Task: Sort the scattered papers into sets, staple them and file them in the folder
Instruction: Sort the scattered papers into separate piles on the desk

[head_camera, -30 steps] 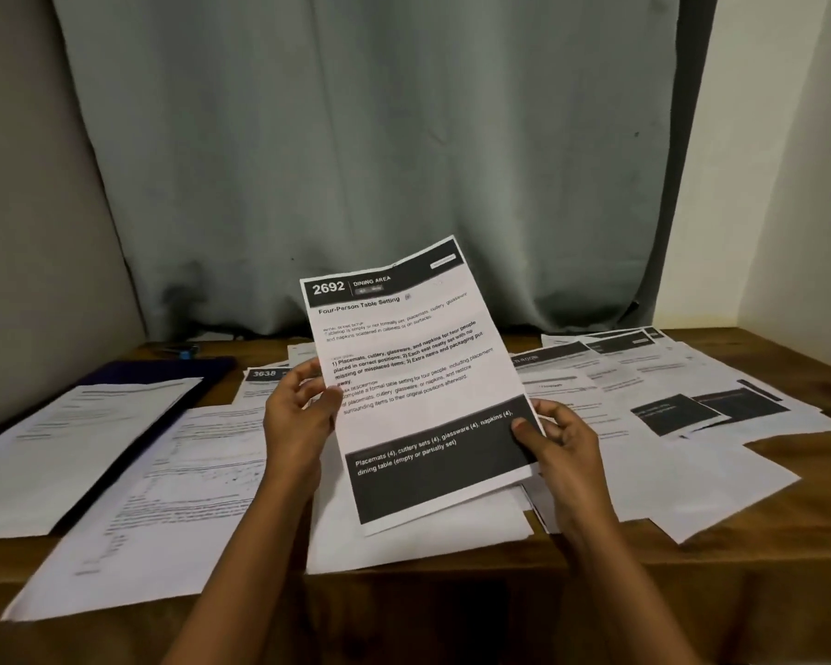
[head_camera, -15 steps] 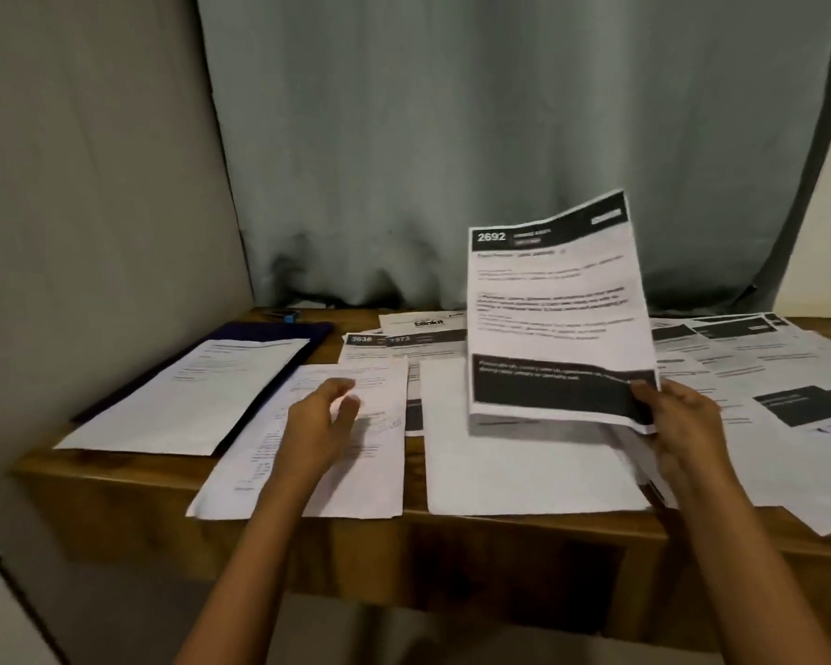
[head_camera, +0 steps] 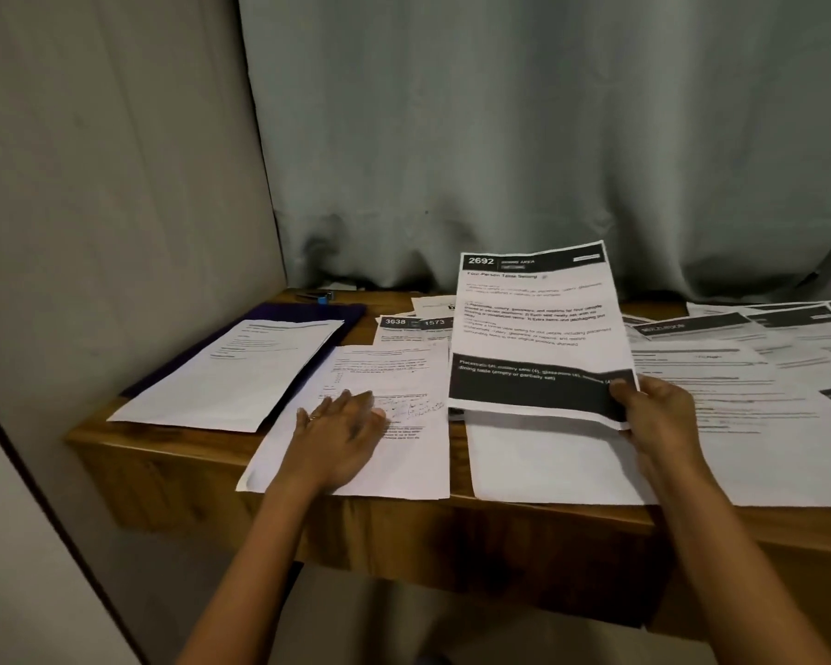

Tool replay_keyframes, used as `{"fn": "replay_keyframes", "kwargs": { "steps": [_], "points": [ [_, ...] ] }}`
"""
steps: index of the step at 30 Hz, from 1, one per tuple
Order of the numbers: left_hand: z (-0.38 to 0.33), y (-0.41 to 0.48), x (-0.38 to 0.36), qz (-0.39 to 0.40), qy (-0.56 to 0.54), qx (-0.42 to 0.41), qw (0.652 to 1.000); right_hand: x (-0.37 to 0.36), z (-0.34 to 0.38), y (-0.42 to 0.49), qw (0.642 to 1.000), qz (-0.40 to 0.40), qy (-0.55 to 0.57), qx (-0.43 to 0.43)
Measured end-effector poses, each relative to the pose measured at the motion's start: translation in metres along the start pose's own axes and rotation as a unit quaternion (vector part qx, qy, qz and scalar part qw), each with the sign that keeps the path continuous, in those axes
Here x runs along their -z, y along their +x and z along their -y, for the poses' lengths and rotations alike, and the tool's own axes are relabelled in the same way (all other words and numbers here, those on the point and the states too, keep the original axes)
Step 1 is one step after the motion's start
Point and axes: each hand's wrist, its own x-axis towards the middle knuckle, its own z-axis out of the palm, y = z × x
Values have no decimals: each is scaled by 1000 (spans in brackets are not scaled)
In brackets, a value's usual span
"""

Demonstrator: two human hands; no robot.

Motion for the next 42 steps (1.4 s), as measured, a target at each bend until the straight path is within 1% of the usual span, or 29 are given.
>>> {"fn": "replay_keyframes", "kwargs": {
  "steps": [5,8,9,11,15,18,24,25,27,29,32,35,38,42],
  "points": [
    [11,-13,16,-110,-92,16,990,-50,0,-36,988,45,-103,104],
    [17,-29,21,-175,-170,0,970,-72,0,-59,977,87,-140,132],
    [19,-34,21,-183,-184,-11,966,-79,0,-65,974,105,-147,137],
    [24,-40,21,-170,-181,-30,968,-92,-2,-74,968,142,-156,136],
    [25,-42,21,-124,-70,-68,988,-112,-5,-89,954,201,-191,118],
    [24,-42,20,-96,-12,-81,992,-120,-7,-92,935,237,-229,131],
    [9,-36,16,-49,23,-105,993,-126,-12,-94,906,256,-288,174],
    [6,-34,14,-42,33,-106,993,-127,-12,-94,899,252,-308,181],
    [2,-31,10,-20,49,-100,994,-125,-14,-92,875,233,-371,208],
    [0,-31,8,7,52,-81,995,-119,-15,-87,861,219,-398,229],
    [-2,-32,7,20,50,-57,997,-102,-11,-76,867,223,-374,242],
    [-16,-31,10,14,56,-58,997,-80,-3,-58,875,230,-346,248],
    [-46,-26,19,-3,26,-82,996,-53,5,-32,885,209,-339,243],
    [-103,-11,22,-16,0,-151,988,-11,13,9,893,171,-345,232]
  ]
}}
